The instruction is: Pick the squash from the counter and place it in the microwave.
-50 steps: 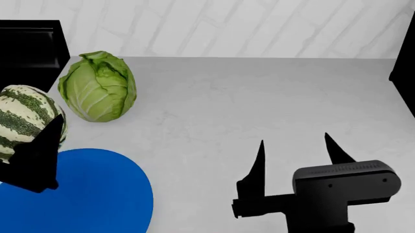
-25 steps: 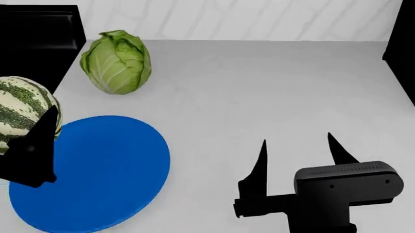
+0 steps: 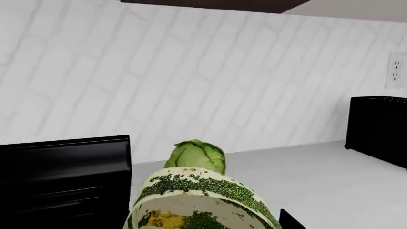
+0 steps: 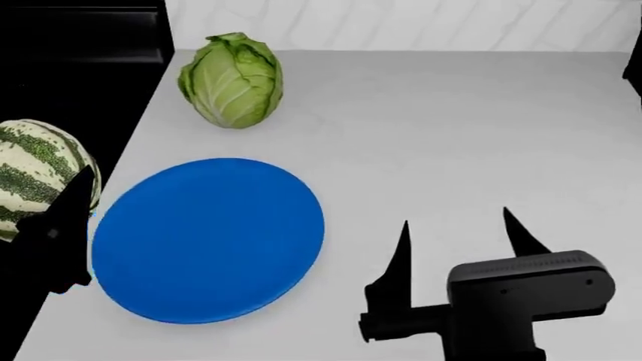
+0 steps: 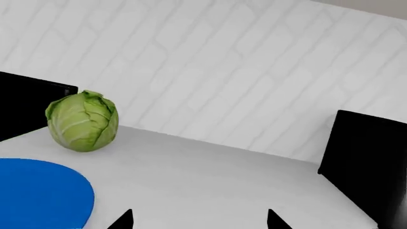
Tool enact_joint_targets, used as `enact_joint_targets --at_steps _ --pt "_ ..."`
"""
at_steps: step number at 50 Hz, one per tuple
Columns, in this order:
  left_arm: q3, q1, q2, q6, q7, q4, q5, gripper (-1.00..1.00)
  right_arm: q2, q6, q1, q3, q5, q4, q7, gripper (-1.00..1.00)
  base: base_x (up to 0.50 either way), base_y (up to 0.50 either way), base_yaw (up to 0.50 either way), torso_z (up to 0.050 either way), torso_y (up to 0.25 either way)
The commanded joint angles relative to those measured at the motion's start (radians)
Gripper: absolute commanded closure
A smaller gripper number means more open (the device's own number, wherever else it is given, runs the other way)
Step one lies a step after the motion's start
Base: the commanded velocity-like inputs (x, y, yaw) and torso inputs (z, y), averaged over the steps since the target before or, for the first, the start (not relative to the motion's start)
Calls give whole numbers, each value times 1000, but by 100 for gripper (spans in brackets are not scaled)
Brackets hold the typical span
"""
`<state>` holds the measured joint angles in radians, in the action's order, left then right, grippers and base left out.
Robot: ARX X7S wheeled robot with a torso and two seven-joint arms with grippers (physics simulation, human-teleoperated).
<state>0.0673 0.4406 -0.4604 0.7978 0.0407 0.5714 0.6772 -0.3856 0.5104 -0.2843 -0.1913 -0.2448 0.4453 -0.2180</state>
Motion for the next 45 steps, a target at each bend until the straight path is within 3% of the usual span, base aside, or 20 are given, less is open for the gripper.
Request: enact_joint_targets --at_steps 1,45 --pt "22 17 21 -41 7 -48 -12 100 11 -4 -1 18 17 -1 26 -100 0 500 0 0 0" --pt "11 15 15 -60 13 -54 -7 100 0 7 3 16 2 17 14 -100 0 500 0 0 0"
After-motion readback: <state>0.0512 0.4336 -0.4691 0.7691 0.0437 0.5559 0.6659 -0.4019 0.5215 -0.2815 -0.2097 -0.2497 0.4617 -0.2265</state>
